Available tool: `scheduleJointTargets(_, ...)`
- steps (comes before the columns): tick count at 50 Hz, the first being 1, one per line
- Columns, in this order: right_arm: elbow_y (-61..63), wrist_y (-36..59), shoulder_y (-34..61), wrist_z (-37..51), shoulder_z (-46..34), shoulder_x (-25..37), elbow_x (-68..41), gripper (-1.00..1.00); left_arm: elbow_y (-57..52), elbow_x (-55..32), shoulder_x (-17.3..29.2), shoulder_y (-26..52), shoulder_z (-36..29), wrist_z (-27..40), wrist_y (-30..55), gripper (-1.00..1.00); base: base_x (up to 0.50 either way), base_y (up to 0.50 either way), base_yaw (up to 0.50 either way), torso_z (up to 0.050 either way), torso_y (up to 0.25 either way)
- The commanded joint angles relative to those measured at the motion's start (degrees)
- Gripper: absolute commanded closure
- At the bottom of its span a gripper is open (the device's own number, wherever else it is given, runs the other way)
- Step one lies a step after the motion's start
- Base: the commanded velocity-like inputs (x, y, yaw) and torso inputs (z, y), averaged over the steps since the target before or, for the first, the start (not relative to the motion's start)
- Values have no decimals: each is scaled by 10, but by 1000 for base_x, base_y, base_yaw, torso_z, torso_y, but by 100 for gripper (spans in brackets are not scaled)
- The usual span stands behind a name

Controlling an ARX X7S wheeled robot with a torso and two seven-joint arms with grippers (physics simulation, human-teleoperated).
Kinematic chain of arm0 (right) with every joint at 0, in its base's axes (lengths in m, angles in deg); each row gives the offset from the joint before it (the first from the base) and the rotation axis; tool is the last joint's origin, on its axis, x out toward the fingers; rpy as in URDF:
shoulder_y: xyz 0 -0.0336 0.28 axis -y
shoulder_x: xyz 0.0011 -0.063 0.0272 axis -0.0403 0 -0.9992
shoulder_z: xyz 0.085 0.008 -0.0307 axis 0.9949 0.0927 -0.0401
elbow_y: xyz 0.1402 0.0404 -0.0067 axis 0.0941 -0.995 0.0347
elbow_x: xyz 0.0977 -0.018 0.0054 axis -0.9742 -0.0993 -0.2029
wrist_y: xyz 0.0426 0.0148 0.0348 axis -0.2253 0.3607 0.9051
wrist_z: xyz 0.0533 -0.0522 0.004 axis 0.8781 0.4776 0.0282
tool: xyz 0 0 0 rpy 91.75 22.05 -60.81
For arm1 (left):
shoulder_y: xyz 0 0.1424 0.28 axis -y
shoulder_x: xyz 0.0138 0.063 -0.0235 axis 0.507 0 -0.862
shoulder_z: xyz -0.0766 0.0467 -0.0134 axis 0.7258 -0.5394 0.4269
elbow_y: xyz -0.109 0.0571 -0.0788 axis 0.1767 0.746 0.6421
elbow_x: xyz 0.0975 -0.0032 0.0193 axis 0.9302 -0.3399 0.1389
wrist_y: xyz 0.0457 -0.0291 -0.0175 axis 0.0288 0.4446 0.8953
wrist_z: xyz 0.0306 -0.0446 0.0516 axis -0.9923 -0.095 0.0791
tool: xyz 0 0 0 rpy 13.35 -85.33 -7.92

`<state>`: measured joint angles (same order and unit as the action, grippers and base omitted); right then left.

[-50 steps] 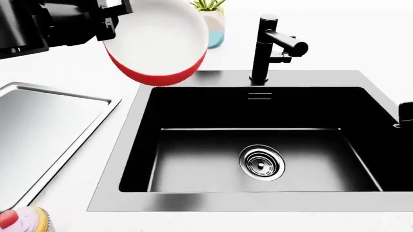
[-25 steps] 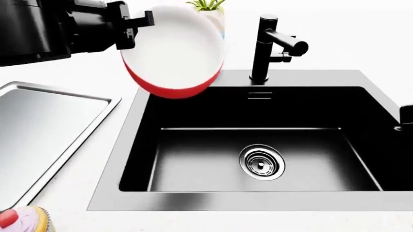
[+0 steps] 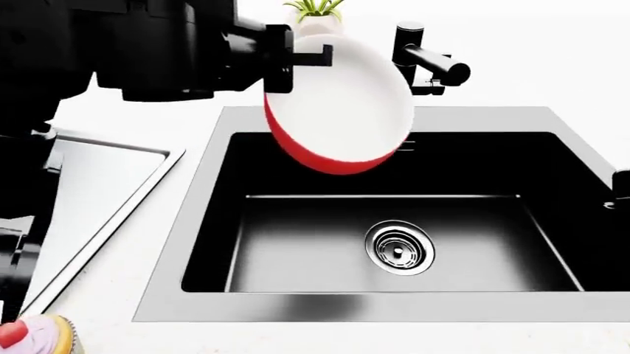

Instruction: Move the fresh-baked cupcake off the tray onto the counter, and place the bowl used for mixing into the sink.

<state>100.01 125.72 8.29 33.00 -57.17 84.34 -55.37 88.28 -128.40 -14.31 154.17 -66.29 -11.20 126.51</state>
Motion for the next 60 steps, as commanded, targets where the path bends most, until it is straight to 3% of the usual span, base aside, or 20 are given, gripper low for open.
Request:
scheduleJointTargets(1, 6, 1, -2, -2, 1, 11, -3, -100, 30, 24, -52, 12, -27, 0, -2, 100, 0, 0, 0, 0, 0)
scheduleJointTargets(20, 28, -21, -19, -29, 2, 40, 16, -100, 54, 60, -118, 28, -95, 32, 19, 100, 0, 0, 0, 0, 1)
scheduleJointTargets(35, 30, -18, -18, -30, 7, 44, 13, -100, 45, 49, -148, -37, -113, 42, -7, 100, 0, 0, 0, 1, 1)
scheduleJointTargets(60, 42, -33, -31, -48, 9, 62, 26, -100, 93, 97, -172, -118, -182, -27, -71, 100, 0, 0, 0, 0, 0)
